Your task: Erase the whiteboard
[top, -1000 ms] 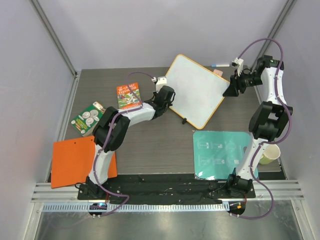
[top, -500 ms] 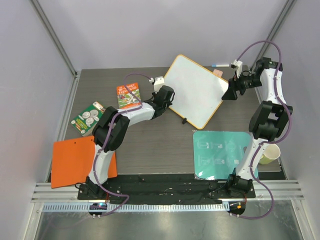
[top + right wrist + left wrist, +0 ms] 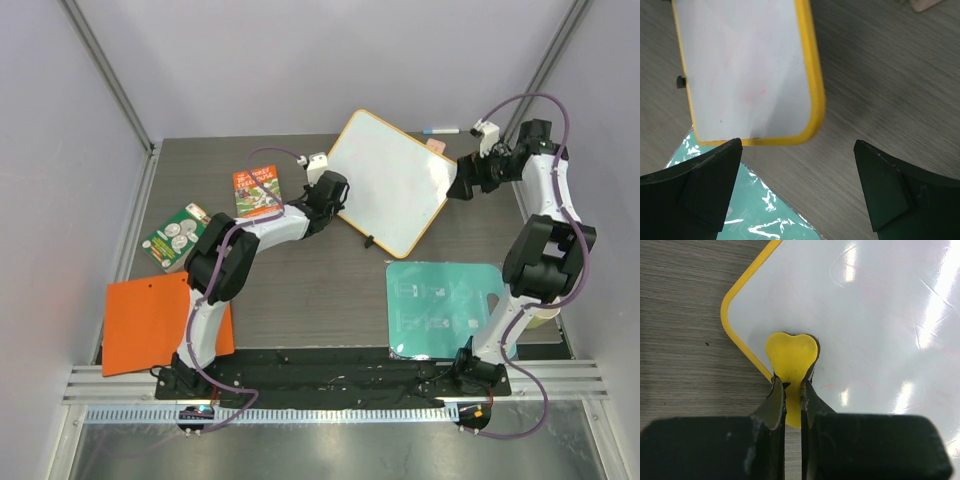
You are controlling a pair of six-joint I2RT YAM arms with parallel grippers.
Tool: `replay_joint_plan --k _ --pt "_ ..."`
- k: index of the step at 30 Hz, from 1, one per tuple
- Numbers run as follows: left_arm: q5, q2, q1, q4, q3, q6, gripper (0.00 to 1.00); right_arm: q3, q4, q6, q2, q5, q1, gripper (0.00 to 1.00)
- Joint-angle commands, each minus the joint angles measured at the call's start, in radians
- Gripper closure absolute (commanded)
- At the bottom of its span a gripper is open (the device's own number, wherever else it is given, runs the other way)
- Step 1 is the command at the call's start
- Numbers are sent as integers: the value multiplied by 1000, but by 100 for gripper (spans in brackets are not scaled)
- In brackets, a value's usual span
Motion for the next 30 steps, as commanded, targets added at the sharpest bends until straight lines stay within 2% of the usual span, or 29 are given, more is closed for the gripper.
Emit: replay_joint_plan --k 1,9,15,21,30 --pt "60 81 -11 -169 -57 -9 100 -24 239 186 -91 103 -17 0" --pt "60 41 -11 -103 -106 11 100 -44 299 252 -154 65 -39 0" --pt "69 17 -11 -77 -131 25 100 -7 193 223 -196 -64 -40 0" --pt "60 -29 -11 -37 -149 53 100 -25 188 217 -263 -66 -40 0" --pt "64 -71 -15 -6 -151 74 100 -40 187 229 -275 -61 -39 0"
